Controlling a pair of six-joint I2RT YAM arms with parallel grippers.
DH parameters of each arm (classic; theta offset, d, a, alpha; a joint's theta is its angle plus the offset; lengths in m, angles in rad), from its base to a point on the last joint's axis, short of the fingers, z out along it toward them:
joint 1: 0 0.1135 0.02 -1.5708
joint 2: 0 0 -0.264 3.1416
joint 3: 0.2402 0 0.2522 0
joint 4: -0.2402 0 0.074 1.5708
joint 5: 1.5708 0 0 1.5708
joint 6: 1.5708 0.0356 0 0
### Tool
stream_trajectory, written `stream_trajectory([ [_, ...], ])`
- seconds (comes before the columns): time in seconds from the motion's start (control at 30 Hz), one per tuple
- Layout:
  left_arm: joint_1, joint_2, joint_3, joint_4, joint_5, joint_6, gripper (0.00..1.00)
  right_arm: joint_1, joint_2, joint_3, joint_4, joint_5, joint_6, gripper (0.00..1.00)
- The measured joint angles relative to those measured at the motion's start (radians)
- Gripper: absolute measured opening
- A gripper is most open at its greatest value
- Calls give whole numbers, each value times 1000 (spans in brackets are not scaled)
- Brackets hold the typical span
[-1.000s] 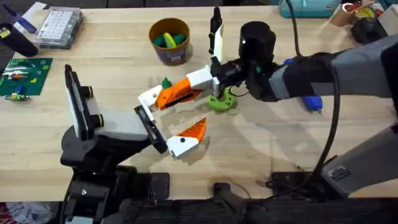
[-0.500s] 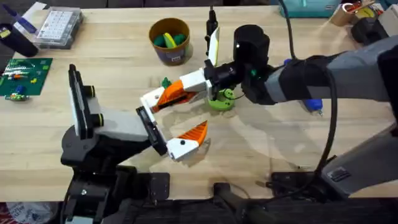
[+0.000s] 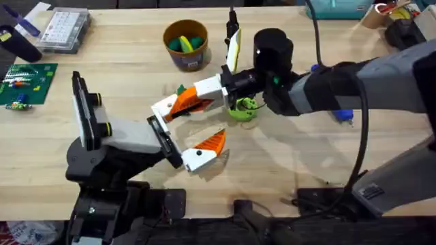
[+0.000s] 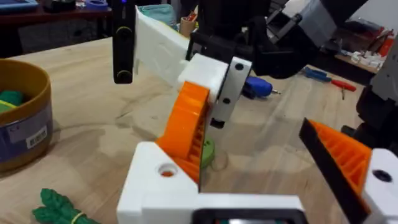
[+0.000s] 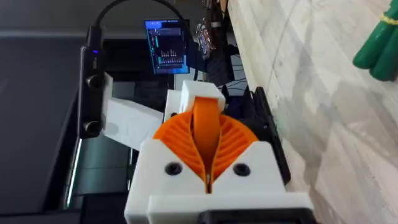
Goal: Pick up the gripper from the table and insert it into the empty holder that is missing its gripper. Then pick up a screw, insert it into the mounting hole, and use the screwdriver to tighten it. Finally, clean up the table by picking up the vegetable and placing it into the bucket.
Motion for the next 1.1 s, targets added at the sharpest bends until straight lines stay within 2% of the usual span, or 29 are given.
stream_trajectory([
  [0.4, 0, 0, 0, 0, 1, -1, 988, 1, 0, 0, 0, 10, -4, 9],
  [0.43, 0, 0, 0, 0, 1, -1, 988, 1, 0, 0, 0, 11, -4, 32],
  [0.53, 0, 0, 0, 1, -1, 6, 988, 4, 0, 0, -14, 30, -8, 278],
  [0.57, 0, 0, 0, 2, -1, 11, 988, 7, 0, -2, -20, 37, -14, 389],
  [0.73, 0, 0, 0, 3, -5, 23, 988, 11, 1, -6, -21, 48, -19, 616],
  [0.77, -3, 0, 1, 0, 23, 26, 988, 15, 1, -6, -8, 58, -19, 716],
  [0.83, -10, 0, 1, -2, 38, 29, 988, 19, 1, -6, 3, 61, -16, 828],
  [0.87, -10, 0, 1, -3, 43, 29, 988, 20, 1, -6, 16, 60, -17, 952],
  [0.93, -10, 0, 1, -4, 52, 29, 988, 21, 1, -6, 34, 59, -19, 989],
  [1.1, -10, 0, 1, -5, 62, 29, 988, 11, 1, -6, 35, 40, -17, 990],
])
